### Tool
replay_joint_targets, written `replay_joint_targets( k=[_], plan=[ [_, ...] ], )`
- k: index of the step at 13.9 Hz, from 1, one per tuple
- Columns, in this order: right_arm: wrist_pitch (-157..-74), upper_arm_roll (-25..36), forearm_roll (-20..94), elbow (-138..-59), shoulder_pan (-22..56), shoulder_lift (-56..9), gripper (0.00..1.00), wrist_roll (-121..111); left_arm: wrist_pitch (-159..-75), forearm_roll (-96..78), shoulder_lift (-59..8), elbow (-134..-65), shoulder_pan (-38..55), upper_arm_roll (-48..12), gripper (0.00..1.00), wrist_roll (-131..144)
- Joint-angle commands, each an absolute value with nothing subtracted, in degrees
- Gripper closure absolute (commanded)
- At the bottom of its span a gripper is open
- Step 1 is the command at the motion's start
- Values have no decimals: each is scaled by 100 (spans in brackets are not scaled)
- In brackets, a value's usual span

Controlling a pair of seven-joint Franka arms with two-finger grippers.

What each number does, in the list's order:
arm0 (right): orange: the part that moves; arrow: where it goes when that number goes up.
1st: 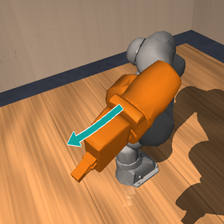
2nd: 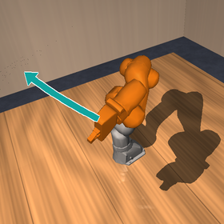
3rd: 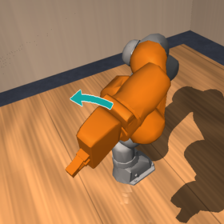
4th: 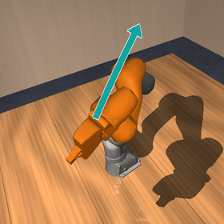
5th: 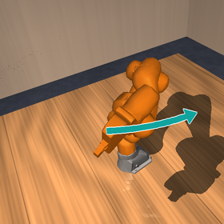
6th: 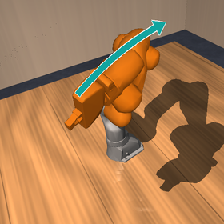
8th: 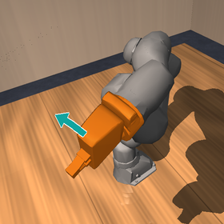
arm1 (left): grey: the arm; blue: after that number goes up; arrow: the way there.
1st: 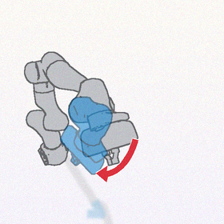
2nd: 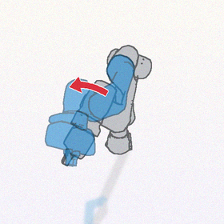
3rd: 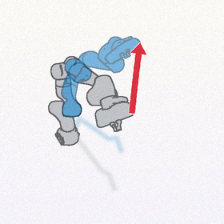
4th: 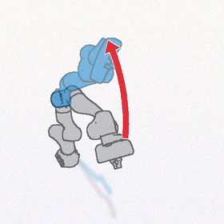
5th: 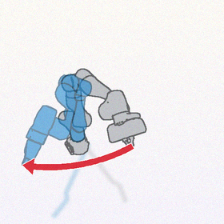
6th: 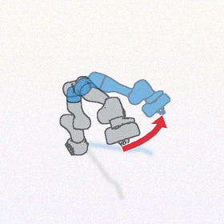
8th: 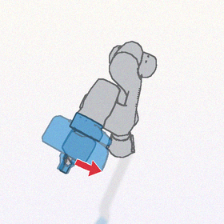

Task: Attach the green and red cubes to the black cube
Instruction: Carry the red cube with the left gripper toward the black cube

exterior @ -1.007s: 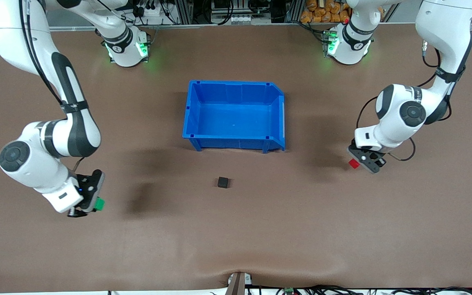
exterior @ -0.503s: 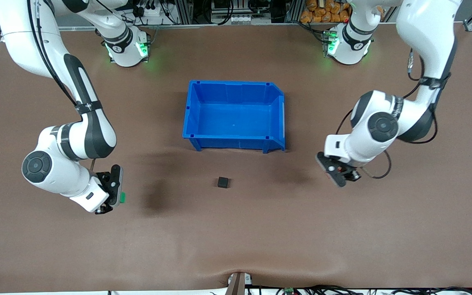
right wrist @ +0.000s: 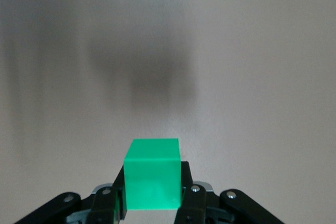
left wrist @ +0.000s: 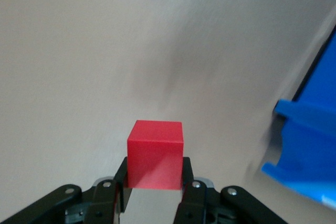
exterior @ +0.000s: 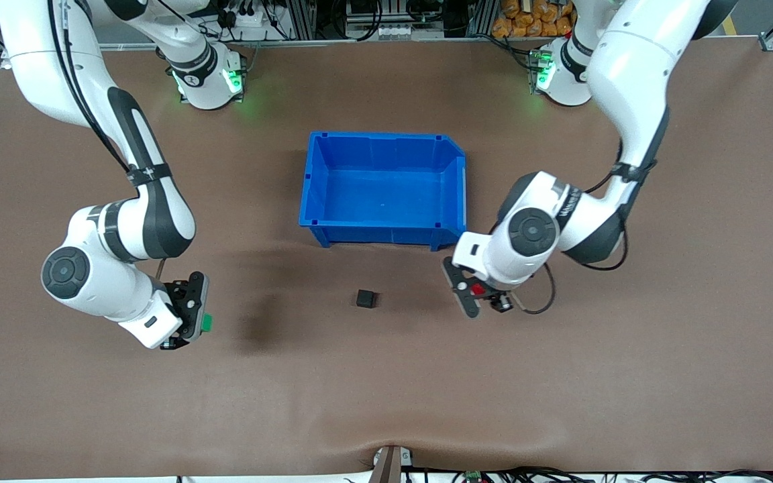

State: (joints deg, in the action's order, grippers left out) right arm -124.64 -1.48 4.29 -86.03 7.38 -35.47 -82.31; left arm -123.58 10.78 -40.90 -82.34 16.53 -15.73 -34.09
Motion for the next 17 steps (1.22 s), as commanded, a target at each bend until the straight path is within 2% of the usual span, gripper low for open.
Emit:
replay_joint_targets(
  k=[1,7,13,17],
  plan=[
    [-12401,-141,580,-8437,747,-3639,100,-8165,-12199,1178,-4692,-7411,2011,-1336,100,-3454],
    [-12419,-141,826,-8446,773,-3595,100,-7946,-12901,1178,-5194,-7050,2373,-1239,100,-4385],
    [-12401,-141,826,-8473,791,-3577,100,-7692,-12894,1152,-5940,-6163,2759,-1239,100,-4500],
    [-12463,-141,817,-8429,844,-3586,100,-7479,-12902,1116,-6231,-5942,2987,-1239,100,-4465]
  ],
)
